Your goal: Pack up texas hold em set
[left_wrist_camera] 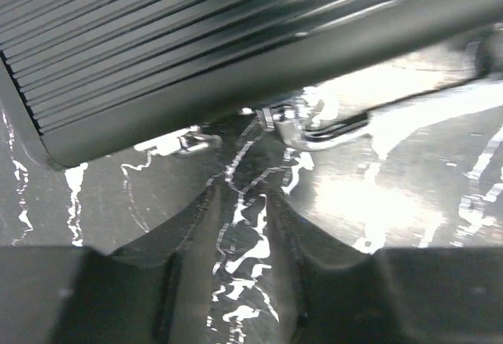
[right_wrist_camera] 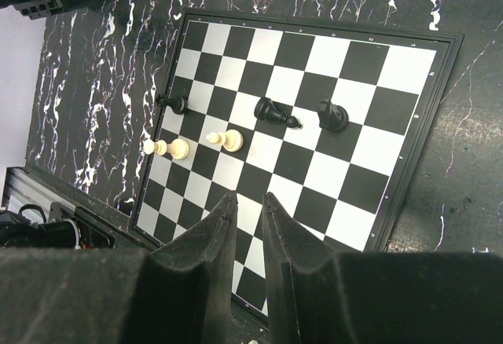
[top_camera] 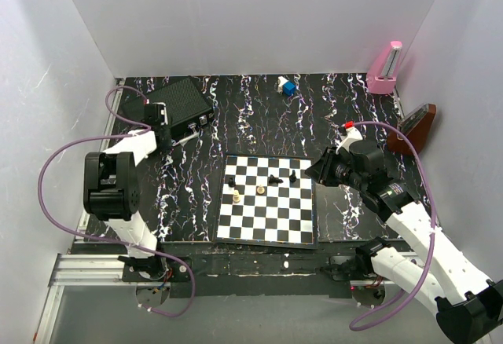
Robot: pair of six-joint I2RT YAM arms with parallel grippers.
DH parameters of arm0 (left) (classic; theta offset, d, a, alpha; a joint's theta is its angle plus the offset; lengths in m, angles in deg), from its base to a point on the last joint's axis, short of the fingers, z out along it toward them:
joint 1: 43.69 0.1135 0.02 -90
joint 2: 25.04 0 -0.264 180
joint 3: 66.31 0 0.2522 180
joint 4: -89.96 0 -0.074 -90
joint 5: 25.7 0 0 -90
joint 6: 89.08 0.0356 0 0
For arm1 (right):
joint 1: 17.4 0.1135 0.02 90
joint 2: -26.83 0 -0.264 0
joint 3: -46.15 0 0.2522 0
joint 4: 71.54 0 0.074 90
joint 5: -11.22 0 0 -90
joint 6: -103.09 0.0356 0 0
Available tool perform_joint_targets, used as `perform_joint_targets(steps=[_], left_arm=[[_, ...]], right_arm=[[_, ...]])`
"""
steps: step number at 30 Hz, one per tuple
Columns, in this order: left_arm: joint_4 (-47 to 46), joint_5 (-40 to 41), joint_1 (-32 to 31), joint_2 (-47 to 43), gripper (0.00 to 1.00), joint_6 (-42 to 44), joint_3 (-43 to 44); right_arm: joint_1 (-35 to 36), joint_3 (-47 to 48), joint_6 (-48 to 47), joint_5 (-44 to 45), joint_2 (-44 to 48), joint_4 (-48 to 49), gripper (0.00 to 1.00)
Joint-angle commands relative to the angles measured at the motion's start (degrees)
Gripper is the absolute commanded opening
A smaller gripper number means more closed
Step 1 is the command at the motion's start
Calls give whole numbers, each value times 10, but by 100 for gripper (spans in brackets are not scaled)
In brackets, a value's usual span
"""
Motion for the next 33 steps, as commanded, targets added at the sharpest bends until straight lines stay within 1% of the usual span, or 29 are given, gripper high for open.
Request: perform_joint_targets(steps=[1, 3, 6, 9, 10, 13, 17, 23, 25, 30, 33], left_arm=[[-32, -23, -21, -96, 36, 19, -14], [-31, -16, -19, -107, 39, 29, -10], [-15, 4, -15, -94, 40, 40, 16], [-5, -2, -1, -62, 39, 29, 42], [-2, -10, 27, -53, 40, 23, 53], [8, -32, 52, -19, 40, 15, 79], [23, -37, 65, 30, 38, 16, 102], [49, -35, 67, 88, 35, 12, 99], [51, -40, 67, 87, 34, 9, 96], [42, -51, 67, 53, 37, 10, 90], [37, -57, 66, 34, 41, 13, 85]], right_arm=[[-3, 5, -1, 4, 5, 20, 27], [-3, 9, -3, 6, 6, 16, 27], [-3, 15, -8, 10, 5, 8, 27], [-3, 19, -9, 12, 5, 3, 27], [-3, 20, -9, 13, 5, 2, 27], [-3, 21, -8, 13, 7, -2, 27], [-3, 22, -6, 16, 11, -6, 27], [-3, 18, -3, 18, 17, -7, 27], [-3, 15, 0, 18, 17, -3, 27], [-3, 15, 0, 14, 7, 4, 27], [-3, 14, -1, 12, 5, 6, 27]])
